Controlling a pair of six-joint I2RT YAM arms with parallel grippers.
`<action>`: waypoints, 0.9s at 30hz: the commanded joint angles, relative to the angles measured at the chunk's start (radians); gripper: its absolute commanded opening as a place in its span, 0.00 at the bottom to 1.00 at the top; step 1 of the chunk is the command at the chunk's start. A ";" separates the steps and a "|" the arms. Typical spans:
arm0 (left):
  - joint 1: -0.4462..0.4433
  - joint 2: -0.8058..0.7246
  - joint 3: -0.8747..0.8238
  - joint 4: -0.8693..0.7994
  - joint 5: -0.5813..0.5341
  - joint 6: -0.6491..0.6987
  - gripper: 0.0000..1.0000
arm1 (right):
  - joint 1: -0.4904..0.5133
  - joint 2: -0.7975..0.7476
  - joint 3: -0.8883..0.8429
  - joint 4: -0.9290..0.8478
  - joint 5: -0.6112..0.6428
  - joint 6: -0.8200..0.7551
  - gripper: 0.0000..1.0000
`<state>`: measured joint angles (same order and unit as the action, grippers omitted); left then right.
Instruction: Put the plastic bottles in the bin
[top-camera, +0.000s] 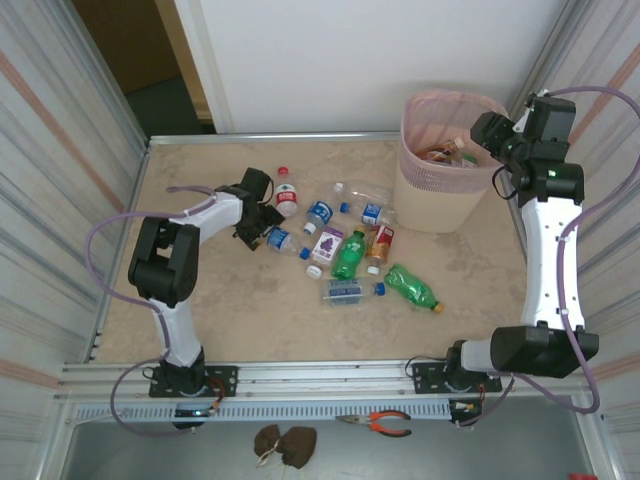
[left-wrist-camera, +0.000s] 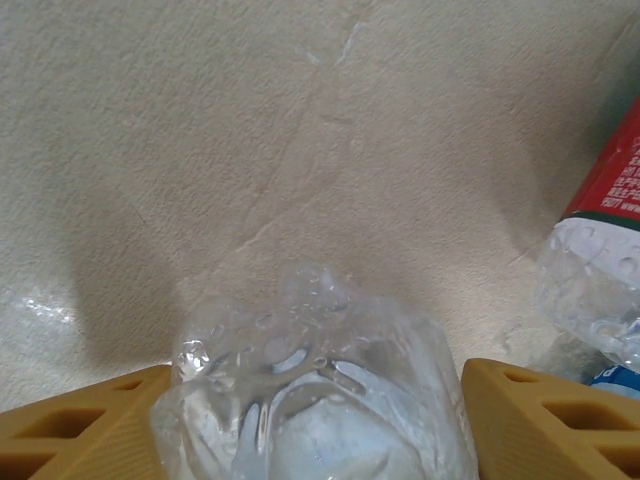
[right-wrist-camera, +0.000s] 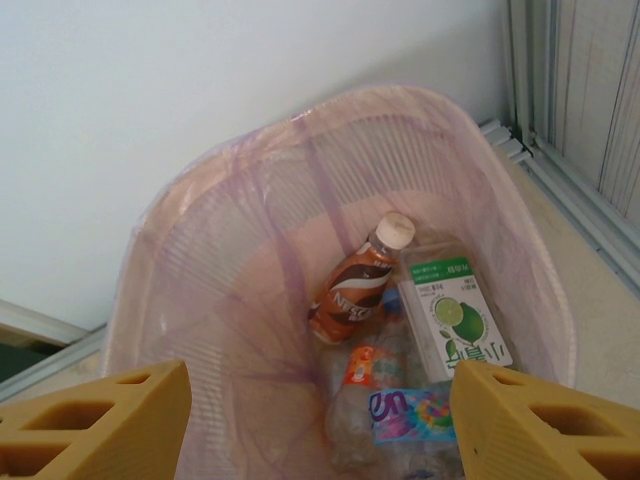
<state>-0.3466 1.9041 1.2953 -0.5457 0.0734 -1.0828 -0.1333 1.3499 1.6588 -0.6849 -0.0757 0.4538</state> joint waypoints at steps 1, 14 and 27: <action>0.008 0.018 -0.009 0.008 0.014 -0.021 0.71 | -0.010 -0.035 -0.006 -0.005 -0.005 -0.033 0.68; 0.009 -0.063 -0.029 -0.002 -0.014 0.014 0.62 | 0.010 -0.084 -0.036 0.008 -0.017 -0.037 0.68; 0.006 -0.411 -0.195 0.201 -0.008 0.223 0.60 | 0.102 -0.183 -0.137 0.139 -0.093 -0.095 0.70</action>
<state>-0.3466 1.5757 1.1393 -0.4389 0.0696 -0.9524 -0.0551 1.2076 1.5509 -0.6201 -0.1181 0.4110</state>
